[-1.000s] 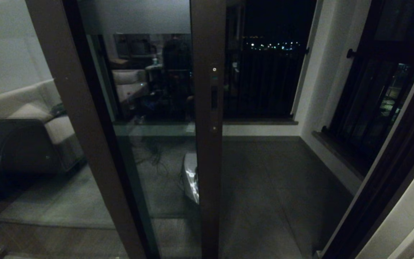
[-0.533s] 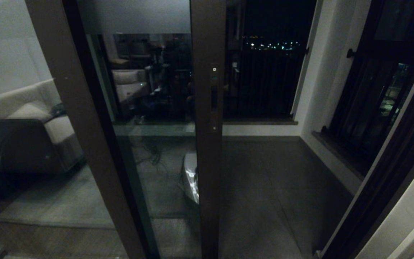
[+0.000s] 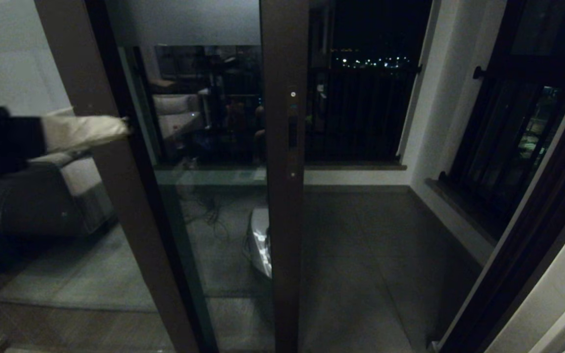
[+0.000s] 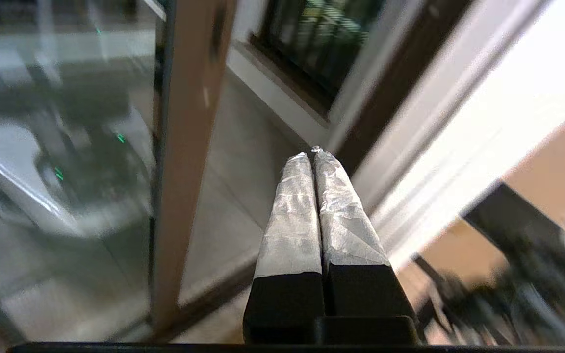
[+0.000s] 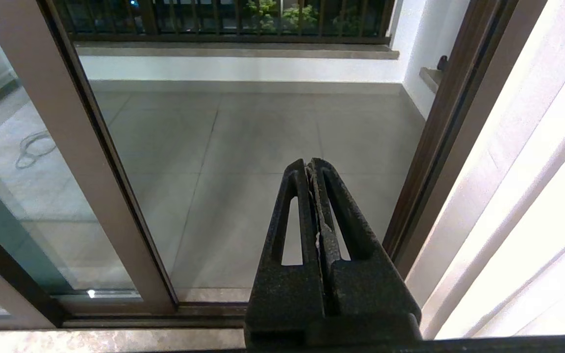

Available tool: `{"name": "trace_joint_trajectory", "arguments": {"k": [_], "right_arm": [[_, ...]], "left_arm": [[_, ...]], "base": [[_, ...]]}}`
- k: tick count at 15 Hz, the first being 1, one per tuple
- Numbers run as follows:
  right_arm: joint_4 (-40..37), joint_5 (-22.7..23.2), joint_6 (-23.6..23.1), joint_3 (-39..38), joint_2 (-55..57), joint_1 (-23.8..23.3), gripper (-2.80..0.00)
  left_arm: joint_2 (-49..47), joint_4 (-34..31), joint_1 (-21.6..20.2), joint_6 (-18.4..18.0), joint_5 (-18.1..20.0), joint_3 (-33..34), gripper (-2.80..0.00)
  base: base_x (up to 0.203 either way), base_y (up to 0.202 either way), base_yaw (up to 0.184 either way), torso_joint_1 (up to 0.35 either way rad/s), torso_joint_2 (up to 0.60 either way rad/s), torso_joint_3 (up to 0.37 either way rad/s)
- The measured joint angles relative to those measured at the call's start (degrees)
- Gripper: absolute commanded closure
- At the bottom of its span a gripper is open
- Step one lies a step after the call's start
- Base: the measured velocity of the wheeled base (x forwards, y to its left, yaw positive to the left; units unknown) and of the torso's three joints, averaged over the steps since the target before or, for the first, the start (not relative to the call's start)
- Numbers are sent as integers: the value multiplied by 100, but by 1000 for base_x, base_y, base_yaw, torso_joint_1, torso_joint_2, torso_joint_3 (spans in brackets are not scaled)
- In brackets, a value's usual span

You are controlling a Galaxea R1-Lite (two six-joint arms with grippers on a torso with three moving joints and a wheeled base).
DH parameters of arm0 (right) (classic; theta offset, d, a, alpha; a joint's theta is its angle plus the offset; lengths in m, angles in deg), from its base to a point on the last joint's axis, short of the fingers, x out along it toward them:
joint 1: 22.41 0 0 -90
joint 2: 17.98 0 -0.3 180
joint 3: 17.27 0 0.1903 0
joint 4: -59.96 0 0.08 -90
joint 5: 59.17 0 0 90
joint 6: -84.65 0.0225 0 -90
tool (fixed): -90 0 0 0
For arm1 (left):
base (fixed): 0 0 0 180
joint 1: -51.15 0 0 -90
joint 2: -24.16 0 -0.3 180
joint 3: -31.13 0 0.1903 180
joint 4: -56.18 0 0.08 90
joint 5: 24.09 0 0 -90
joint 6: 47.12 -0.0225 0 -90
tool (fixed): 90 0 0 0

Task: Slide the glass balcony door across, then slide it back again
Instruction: Open the slid door

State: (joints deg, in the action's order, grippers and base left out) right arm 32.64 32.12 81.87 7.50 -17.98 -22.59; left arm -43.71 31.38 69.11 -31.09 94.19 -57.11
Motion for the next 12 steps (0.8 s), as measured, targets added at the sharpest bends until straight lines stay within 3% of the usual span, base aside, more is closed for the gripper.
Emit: {"name": "trace_joint_trajectory", "arguments": {"k": [3,5,8,12], "right_arm": [[-2,0,0,0,0,0,0],[-2,0,0,0,0,0,0],[0,-2,0,-4,0,2,0],[0,-2,0,0,0,2,0]], "left_arm": [[-1214,-281,1264,12,-1667,-1596,0],[-1907,-721,1761,-18,-2213,-2394,0],[-2798,-880,2112,-138,-2373,-3270,0],[-3649,-765,2422,-343,-2409,-3681,0]], "base": [[0,0,0,0,0,0],[0,0,0,0,0,0],[0,0,0,0,0,0],[0,0,0,0,0,0]]}}
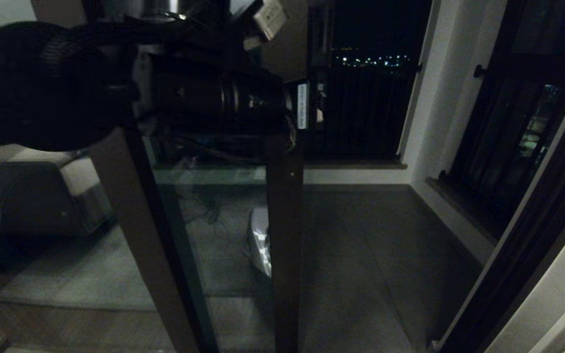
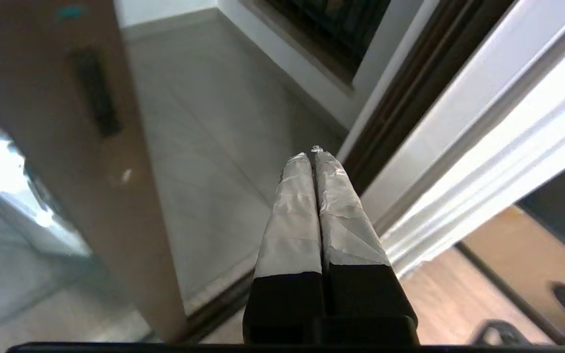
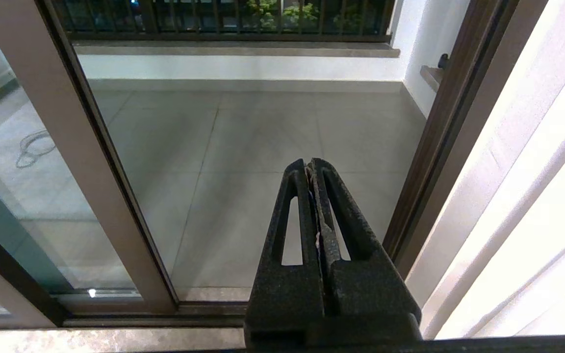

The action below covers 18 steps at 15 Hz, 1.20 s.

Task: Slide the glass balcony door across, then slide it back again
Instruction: Open the slid door

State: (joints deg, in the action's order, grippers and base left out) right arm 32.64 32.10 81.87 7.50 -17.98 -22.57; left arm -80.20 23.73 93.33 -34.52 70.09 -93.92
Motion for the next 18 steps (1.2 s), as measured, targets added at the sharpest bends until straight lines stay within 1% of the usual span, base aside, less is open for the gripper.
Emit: {"name": "trace_joint_trajectory", "arguments": {"k": [2,4,8,10,11,13,17,18], "right_arm": [[0,2,1,0,0,0,0],[-2,0,0,0,0,0,0],[-1,2,2,0,0,0,0],[0,2,0,0,0,-2,0],[-2,2,2,0,0,-2,0],[1,2,0,0,0,-5,0],[2,2,1,0,0,-2,0],[2,3,0,0,0,-2,0]], "left_arm": [[-472,189,31,-73,-71,-426,0],[-995,344,62,-111,-308,-868,0],[-1780,1298,81,-199,-653,-1088,0],[-2037,1565,78,-259,-904,-1108,0],[-2112,1580,70,-263,-1002,-1110,0],[-2183,1586,-5,-267,-1042,-1116,0],[-2200,1591,-290,-280,-1135,-1116,0],[-2196,1591,-348,-330,-1171,-1116,0]], "base": [[0,0,0,0,0,0],[0,0,0,0,0,0],[0,0,0,0,0,0],[0,0,0,0,0,0],[0,0,0,0,0,0],[0,0,0,0,0,0],[0,0,0,0,0,0],[0,0,0,0,0,0]]}}
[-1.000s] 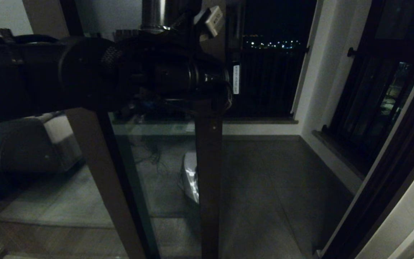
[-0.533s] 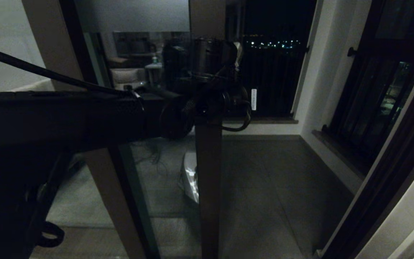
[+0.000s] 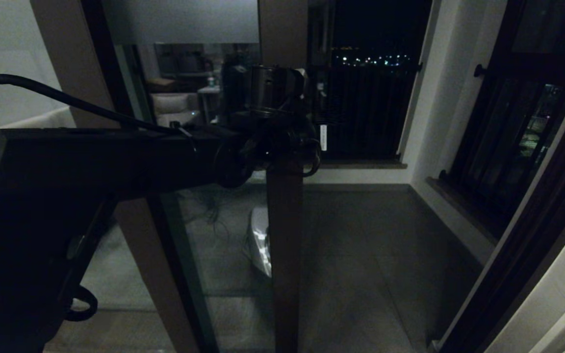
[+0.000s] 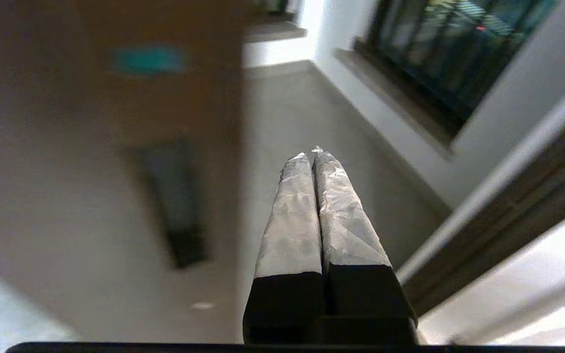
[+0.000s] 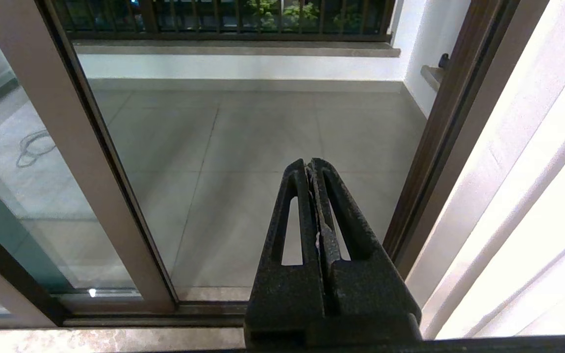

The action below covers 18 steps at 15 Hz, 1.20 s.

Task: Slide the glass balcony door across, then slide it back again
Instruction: Open the slid door

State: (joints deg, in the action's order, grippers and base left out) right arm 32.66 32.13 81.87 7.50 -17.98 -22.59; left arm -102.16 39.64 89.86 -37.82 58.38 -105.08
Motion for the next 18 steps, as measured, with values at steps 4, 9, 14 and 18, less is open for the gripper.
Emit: {"name": "trace_joint_trajectory", "arguments": {"k": [4,9,14,18], "right_arm": [[-2,1,0,0,0,0,0],[0,-1,0,0,0,2,0],[-2,-1,2,0,0,0,0],[-2,-1,0,0,0,0,0]], "left_arm": [[2,-8,-242,-106,-144,0,0],[9,-8,-387,-184,-332,1,0],[184,-261,-480,-198,-365,34,0],[384,-515,-511,-199,-429,50,0]], "base": [[0,0,0,0,0,0],[0,0,0,0,0,0],[0,0,0,0,0,0],[0,0,0,0,0,0]]}}
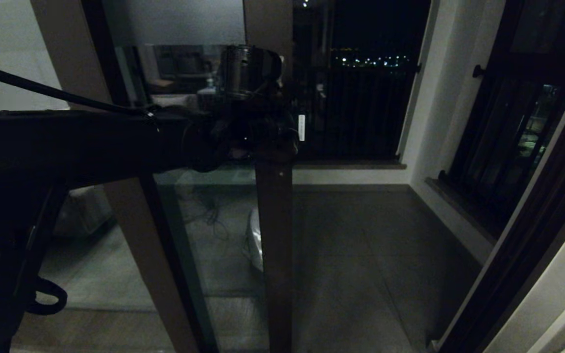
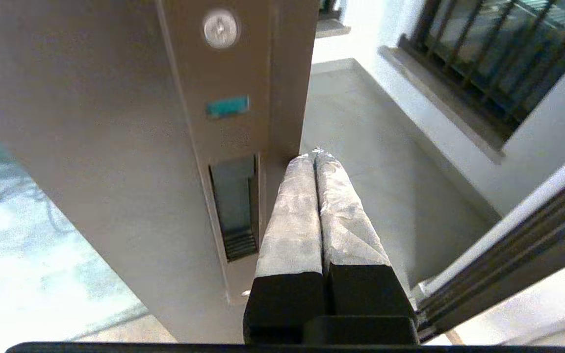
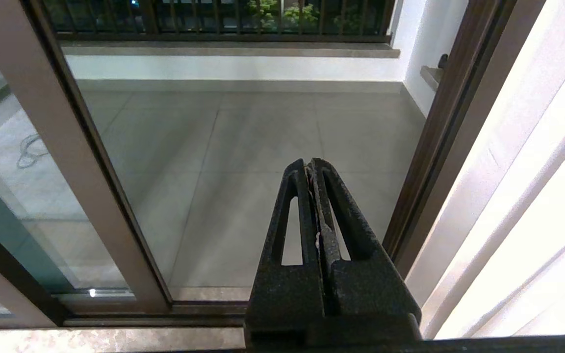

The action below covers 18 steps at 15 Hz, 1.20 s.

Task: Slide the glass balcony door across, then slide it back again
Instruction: Open the slid door

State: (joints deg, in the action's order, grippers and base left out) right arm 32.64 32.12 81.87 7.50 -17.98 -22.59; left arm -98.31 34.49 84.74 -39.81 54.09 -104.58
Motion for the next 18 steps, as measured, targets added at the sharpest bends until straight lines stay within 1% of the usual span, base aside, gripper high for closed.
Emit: {"name": "trace_joint_trajectory", "arguments": {"k": [6,18], "right_arm": [[2,0,0,0,0,0,0],[-2,0,2,0,0,0,0]], "left_arm": [[70,9,-36,-3,3,5,0],[158,-124,-418,-70,25,4,0]], "base": [[0,0,0,0,0,0],[0,0,0,0,0,0]]}}
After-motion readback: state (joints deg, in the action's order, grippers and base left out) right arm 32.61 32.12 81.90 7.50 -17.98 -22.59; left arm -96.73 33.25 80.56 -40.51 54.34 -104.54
